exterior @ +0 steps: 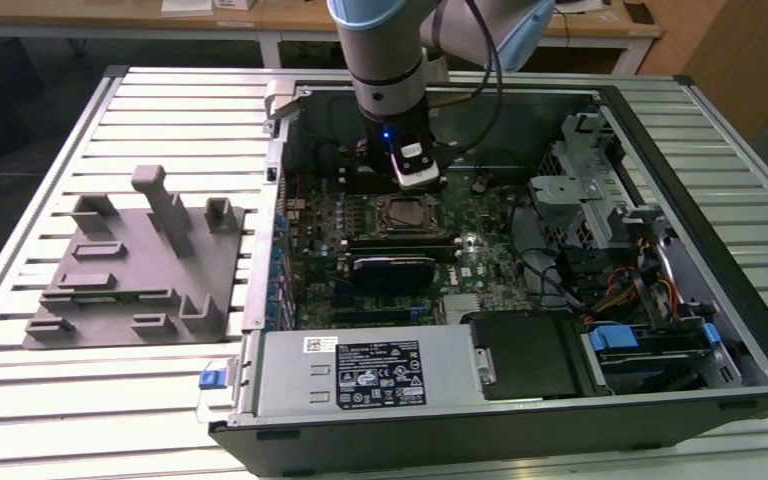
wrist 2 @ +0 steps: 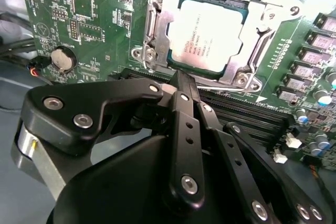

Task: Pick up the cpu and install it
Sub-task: 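Install the first cpu locking lever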

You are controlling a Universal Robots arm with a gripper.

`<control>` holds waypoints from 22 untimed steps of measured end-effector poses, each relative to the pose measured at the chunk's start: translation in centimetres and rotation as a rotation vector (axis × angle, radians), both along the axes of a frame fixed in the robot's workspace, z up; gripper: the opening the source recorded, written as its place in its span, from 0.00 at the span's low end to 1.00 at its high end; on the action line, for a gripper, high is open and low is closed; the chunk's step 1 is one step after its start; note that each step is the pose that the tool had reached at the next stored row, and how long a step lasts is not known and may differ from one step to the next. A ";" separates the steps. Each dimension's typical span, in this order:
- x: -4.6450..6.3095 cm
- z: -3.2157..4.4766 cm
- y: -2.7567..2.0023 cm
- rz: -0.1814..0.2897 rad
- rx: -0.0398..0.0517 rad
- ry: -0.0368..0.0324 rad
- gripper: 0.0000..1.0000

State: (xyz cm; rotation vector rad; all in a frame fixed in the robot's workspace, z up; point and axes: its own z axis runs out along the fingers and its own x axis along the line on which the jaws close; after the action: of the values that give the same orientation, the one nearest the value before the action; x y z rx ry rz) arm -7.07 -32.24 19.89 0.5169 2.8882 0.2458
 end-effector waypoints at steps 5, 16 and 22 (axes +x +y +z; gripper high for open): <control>0.0 -0.02 0.32 -0.019 0.0012 -0.0007 0.11; 0.0 -0.06 0.78 -0.022 0.0037 -0.0007 0.11; 0.0 -0.13 0.81 -0.022 0.0070 -0.0016 0.11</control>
State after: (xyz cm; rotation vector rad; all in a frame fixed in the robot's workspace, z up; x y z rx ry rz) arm -7.07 -31.43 19.76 0.5487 2.8795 0.2530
